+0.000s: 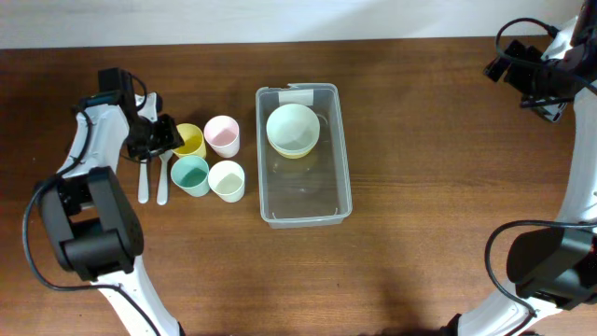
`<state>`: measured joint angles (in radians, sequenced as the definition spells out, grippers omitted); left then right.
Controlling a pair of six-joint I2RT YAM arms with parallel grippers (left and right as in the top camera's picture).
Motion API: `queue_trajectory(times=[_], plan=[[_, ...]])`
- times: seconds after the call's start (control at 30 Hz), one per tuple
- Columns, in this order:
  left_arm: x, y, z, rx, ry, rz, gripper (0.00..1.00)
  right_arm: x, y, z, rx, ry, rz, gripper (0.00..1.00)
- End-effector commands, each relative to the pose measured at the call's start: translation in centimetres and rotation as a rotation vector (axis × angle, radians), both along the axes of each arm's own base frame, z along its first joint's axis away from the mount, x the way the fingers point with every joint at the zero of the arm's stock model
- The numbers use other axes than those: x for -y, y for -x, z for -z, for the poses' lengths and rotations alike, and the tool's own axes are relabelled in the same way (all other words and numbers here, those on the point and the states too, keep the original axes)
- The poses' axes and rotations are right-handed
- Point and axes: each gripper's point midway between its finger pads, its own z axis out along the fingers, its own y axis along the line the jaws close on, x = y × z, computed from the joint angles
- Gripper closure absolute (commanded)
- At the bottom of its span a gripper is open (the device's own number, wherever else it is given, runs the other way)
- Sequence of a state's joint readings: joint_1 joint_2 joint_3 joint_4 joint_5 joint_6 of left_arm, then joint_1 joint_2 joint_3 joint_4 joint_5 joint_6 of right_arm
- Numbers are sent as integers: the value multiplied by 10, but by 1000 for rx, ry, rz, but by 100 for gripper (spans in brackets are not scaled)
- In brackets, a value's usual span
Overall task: Pack container
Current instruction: 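Carry the yellow cup into the container beside the bowl stack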
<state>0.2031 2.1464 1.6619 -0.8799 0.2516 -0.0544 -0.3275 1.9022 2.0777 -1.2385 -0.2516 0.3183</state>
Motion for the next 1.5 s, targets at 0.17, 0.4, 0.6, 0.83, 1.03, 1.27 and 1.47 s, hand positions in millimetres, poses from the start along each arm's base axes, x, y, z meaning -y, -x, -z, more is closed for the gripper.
queue_trajectory(times=[0.17,0.4,0.6,0.83,1.03,1.27,1.47], plan=[[-7,-22,-13,79,-22,-10,88,0,0,0,-2,-1,5,1],[-20,-43,-71,146,-87,-24,93,0,0,0,-2,-1,5,1],[6,-37,-198,264,-75,22,94,0,0,0,-2,-2,5,1],[97,10,-230,196,-38,211,94,0,0,0,-2,-1,5,1],[206,48,-200,98,-55,505,93,0,0,0,-2,-2,5,1],[268,71,-128,26,-196,642,89,0,0,0,-2,-2,5,1],[270,80,-77,-30,-201,659,88,0,0,0,-2,-2,5,1]])
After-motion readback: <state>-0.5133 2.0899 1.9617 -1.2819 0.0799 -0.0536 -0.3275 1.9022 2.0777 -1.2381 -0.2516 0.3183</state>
